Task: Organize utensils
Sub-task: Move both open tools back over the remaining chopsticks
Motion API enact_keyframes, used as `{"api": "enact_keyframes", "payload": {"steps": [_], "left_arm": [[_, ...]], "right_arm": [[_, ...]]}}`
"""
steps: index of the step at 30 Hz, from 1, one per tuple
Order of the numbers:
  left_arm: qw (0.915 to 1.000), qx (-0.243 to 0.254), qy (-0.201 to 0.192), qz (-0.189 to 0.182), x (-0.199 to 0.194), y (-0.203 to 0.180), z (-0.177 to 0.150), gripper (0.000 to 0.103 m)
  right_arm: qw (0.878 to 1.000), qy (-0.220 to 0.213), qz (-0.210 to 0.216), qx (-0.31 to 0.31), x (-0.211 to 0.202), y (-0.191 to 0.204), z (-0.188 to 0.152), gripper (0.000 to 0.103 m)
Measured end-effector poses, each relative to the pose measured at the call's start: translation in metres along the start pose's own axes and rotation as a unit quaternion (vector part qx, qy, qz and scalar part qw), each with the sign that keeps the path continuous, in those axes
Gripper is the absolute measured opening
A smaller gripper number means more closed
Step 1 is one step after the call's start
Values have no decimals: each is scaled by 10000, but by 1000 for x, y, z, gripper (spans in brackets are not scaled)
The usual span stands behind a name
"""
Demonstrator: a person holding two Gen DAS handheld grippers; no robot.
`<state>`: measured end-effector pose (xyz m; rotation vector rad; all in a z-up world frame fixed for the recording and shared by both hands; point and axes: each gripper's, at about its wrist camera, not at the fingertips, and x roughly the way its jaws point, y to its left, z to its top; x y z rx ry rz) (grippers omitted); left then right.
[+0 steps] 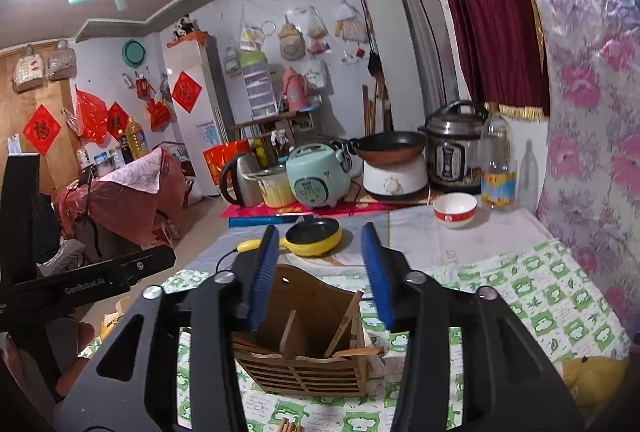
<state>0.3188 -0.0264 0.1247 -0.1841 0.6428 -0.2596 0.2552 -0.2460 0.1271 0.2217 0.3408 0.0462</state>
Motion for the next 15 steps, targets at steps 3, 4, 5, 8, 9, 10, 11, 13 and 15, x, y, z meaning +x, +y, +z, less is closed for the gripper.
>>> {"api": "enact_keyframes", "payload": {"steps": [3, 4, 5, 8, 9, 10, 11, 13, 15], "left_arm": [[10000, 18, 15, 73, -7, 1, -4, 83], [9999, 12, 8, 99, -10, 1, -5, 83], [9999, -5, -7, 119, -13, 1, -5, 83], [9999, 19, -47, 134, -24, -1, -12, 84], [9998, 77, -57, 145, -27, -1, -17, 85], [9996, 178, -87, 175, -32, -1, -26, 88], [9993, 243, -156, 226, -35, 1, -36, 90], [9989, 252, -233, 325, -40, 10, -64, 93], [9989, 382, -13, 258, -36, 18, -92, 93]], "right_arm": [[10000, -46, 51, -63, -9, 6, 0, 49], [9999, -54, 62, -84, -12, 7, 0, 49], [9999, -61, 61, -130, -17, 10, -2, 51], [9997, -80, 16, -221, -31, 13, -5, 53], [9997, -85, 3, -237, -37, 13, -6, 54], [9996, -80, 6, -253, -43, 13, -8, 55], [9996, -70, 18, -256, -47, 13, -9, 57], [9996, 9, 53, -272, -60, 10, -17, 61], [9997, -30, 60, -234, -73, 3, -36, 72]]}}
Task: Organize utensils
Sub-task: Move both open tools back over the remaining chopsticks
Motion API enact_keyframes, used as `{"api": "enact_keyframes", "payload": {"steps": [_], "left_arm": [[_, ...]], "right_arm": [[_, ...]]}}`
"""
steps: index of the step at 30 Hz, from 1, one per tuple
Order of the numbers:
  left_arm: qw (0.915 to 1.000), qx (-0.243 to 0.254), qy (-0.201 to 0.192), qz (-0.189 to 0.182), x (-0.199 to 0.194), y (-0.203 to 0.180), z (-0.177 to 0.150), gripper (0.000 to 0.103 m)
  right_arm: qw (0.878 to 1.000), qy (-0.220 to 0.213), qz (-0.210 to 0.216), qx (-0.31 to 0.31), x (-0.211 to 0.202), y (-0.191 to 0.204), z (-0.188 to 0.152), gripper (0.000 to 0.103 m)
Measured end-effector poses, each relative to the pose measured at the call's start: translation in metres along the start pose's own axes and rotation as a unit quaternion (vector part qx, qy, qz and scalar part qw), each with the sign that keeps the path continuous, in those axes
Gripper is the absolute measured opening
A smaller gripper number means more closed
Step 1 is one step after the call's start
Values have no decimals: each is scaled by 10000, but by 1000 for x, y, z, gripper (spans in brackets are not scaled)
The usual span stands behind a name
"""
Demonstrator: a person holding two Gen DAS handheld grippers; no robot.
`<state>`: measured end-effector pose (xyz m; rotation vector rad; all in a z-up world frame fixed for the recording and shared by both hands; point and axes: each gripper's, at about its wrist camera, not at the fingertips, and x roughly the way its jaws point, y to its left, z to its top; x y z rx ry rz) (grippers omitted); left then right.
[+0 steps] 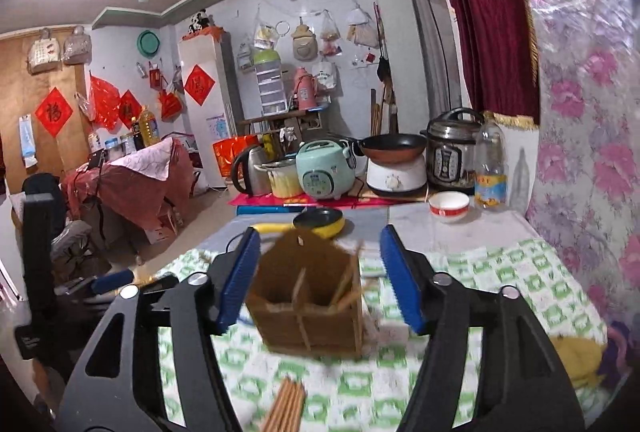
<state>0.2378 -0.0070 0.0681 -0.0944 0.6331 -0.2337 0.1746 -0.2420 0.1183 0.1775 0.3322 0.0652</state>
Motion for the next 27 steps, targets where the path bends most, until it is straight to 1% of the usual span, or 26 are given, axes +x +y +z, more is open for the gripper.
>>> {"api": "enact_keyframes", "payload": {"steps": [2, 6, 8, 10, 11, 13, 14, 16, 18, 20, 23, 27], "left_arm": [[9997, 142, 195, 35, 2, 6, -32, 93], [9969, 474, 611, 121, 5, 16, -79, 93], [9952, 524, 827, 6, 5, 20, -98, 93], [9905, 685, 1182, -146, 7, 21, -118, 93], [9882, 811, 1287, -188, 7, 19, -124, 93], [9861, 989, 1310, -264, 1, 16, -134, 93], [9851, 1056, 1313, -335, -2, 14, -137, 93], [9806, 1245, 1398, -575, -5, 9, -148, 93], [9742, 1454, 1549, -763, -4, 2, -155, 93], [9670, 1674, 1593, -1072, -9, -6, -159, 93], [9601, 1958, 1615, -1176, -12, -14, -166, 94], [9537, 2170, 1689, -1216, -12, -23, -170, 94]], "right_arm": [[9999, 106, -44, 57, -8, -10, -30, 75], [9963, 834, -172, 128, -7, -30, -83, 75], [9928, 1167, -135, 229, -8, -40, -103, 75], [9893, 1426, -134, 292, -11, -48, -120, 75], [9872, 1561, -117, 296, -12, -50, -127, 75], [9847, 1717, -22, 289, -17, -52, -140, 76], [9833, 1802, -49, 255, -16, -52, -145, 77], [9804, 1957, -81, 205, -17, -50, -152, 77], [9800, 1979, -27, 226, -17, -51, -153, 79], [9793, 2015, -10, 208, -15, -50, -154, 80], [9775, 2107, 11, 135, -13, -47, -157, 81], [9763, 2166, -7, 38, -11, -43, -158, 82]]}}
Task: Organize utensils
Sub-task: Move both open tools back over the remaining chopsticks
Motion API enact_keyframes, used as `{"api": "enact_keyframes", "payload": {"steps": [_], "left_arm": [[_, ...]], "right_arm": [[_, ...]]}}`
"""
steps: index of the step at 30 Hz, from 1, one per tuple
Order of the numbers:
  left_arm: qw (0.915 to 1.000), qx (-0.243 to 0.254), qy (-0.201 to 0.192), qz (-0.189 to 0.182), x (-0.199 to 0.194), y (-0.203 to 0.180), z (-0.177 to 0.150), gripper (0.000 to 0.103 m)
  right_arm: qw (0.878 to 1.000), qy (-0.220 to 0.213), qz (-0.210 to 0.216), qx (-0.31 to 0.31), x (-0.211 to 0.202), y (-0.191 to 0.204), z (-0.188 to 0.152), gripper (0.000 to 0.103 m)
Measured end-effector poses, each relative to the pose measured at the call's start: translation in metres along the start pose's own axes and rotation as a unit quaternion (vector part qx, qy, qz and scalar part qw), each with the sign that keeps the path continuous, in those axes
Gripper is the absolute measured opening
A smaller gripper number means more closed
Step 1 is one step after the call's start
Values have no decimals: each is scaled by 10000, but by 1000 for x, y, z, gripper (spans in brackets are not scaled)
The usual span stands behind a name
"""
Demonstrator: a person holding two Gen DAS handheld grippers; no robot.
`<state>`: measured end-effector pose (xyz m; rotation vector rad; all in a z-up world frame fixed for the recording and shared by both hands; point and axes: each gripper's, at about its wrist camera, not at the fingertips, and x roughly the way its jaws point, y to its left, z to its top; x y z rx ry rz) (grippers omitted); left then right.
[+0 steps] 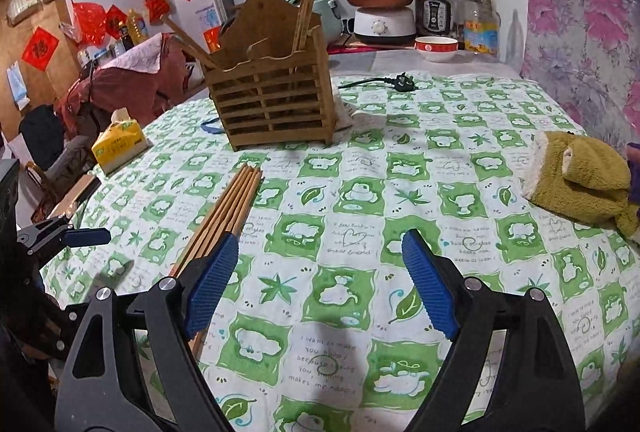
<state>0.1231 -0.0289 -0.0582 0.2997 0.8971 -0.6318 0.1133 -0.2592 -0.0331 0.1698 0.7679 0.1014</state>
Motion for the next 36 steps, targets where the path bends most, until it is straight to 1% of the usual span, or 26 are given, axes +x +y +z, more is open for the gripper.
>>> {"api": "enact_keyframes", "payload": {"steps": [10, 13, 17, 20, 23, 27, 30, 33, 36], "left_arm": [[9974, 429, 460, 338, 22, -14, 3, 94], [9970, 418, 496, 431, 26, -13, 4, 98], [9973, 49, 637, 375, 33, 1, 7, 99], [9949, -571, 805, 214, 38, 26, 8, 99], [9929, -798, 788, 397, 37, 36, 8, 99], [9930, -754, 794, 453, 36, 34, 7, 99], [9930, -751, 794, 454, 36, 32, 7, 99], [9930, -757, 793, 445, 36, 32, 7, 99], [9930, -761, 790, 448, 35, 32, 7, 99]], "right_arm": [[9999, 93, -4, -66, 4, 3, 0, 83], [9999, 129, 11, -100, 6, 4, -1, 83], [9996, 213, 43, -158, 8, 7, -2, 83], [9994, 270, 126, -192, 8, 8, -3, 83], [9981, 442, 291, -312, 8, 10, -8, 83], [9925, 751, 591, -757, 2, 22, -22, 83], [9846, 996, 821, -1178, 1, 37, -32, 84], [9750, 1176, 729, -1740, 4, 58, -43, 84], [9659, 1240, 481, -2224, 5, 76, -53, 84]]}}
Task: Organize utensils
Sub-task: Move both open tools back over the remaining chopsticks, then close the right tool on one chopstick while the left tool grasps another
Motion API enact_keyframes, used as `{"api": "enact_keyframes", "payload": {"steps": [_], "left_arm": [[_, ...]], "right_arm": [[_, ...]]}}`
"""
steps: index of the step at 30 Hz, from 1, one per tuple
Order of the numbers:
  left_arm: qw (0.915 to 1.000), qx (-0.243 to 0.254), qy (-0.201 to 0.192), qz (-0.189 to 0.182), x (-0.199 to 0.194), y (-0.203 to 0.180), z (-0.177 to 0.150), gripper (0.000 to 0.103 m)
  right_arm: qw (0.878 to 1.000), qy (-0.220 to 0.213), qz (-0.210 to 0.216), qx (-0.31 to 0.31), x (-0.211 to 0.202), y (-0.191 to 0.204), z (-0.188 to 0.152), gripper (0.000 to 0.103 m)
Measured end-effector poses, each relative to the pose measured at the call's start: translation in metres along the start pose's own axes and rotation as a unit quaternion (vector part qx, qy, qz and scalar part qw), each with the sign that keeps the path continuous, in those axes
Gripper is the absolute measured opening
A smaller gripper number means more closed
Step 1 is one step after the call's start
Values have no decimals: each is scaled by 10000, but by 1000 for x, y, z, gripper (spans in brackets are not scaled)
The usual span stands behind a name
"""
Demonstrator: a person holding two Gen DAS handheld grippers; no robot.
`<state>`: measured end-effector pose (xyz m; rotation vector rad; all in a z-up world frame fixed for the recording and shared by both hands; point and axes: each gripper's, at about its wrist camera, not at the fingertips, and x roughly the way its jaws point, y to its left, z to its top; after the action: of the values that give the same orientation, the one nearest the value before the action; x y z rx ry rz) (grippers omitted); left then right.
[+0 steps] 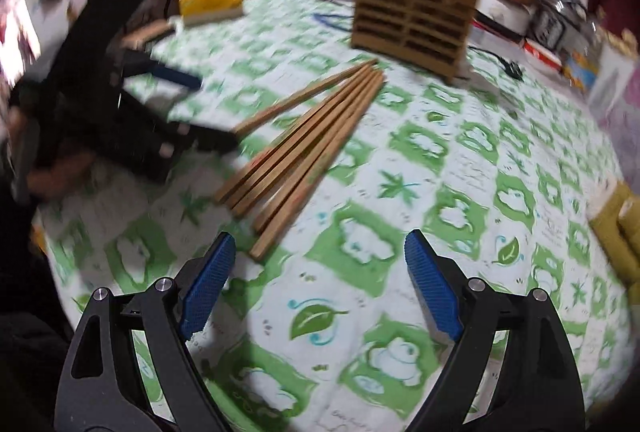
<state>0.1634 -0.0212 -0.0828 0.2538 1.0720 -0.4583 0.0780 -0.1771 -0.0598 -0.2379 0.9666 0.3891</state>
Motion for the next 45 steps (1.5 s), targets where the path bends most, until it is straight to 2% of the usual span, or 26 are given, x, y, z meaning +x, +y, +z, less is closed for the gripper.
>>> {"api": "enact_keyframes", "payload": {"steps": [3, 5, 6, 7, 8, 10, 14, 19, 24, 26, 29, 34, 37, 45], "left_arm": [[10000, 3, 2, -2, 0, 0, 0, 99], [10000, 3, 2, -2, 0, 0, 0, 99], [10000, 3, 2, -1, 0, 0, 0, 99], [10000, 2, 2, 0, 0, 0, 0, 99], [10000, 2, 1, 2, 0, 0, 0, 99], [10000, 3, 1, 1, 0, 0, 0, 99], [10000, 7, 3, 8, -1, 0, 0, 99], [10000, 86, -36, 14, -2, -2, 0, 98], [9987, 383, -235, 223, -9, -16, -2, 97], [9978, 497, -320, 313, -11, -23, -4, 93], [9970, 560, -324, 419, -10, -28, -4, 80], [9986, 416, -307, 117, -11, -25, -4, 54], [9981, 484, -351, 142, -12, -31, -5, 45], [9962, 648, -430, 384, -12, -41, -8, 42]], "right_arm": [[9998, -10, -190, 24, -1, 0, -1, 84], [9980, 57, -451, 434, 1, -15, 0, 82], [9950, 105, -591, 803, 2, -29, -1, 77], [9911, 88, -593, 1190, 0, -44, -4, 73], [9882, -3, -397, 1479, -4, -55, -8, 67], [9831, -256, -43, 1813, -12, -69, -14, 66], [9840, -338, 117, 1743, -14, -66, -13, 65], [9883, -345, 28, 1486, -13, -54, -10, 64], [9898, -266, -57, 1397, -11, -50, -9, 61], [9900, -243, -83, 1387, -11, -50, -9, 60], [9906, -214, -114, 1347, -9, -49, -9, 59], [9915, -155, -195, 1280, -7, -45, -8, 59], [9921, -126, -235, 1223, -6, -43, -8, 58], [9937, -58, -272, 1084, -3, -37, -7, 47]]}}
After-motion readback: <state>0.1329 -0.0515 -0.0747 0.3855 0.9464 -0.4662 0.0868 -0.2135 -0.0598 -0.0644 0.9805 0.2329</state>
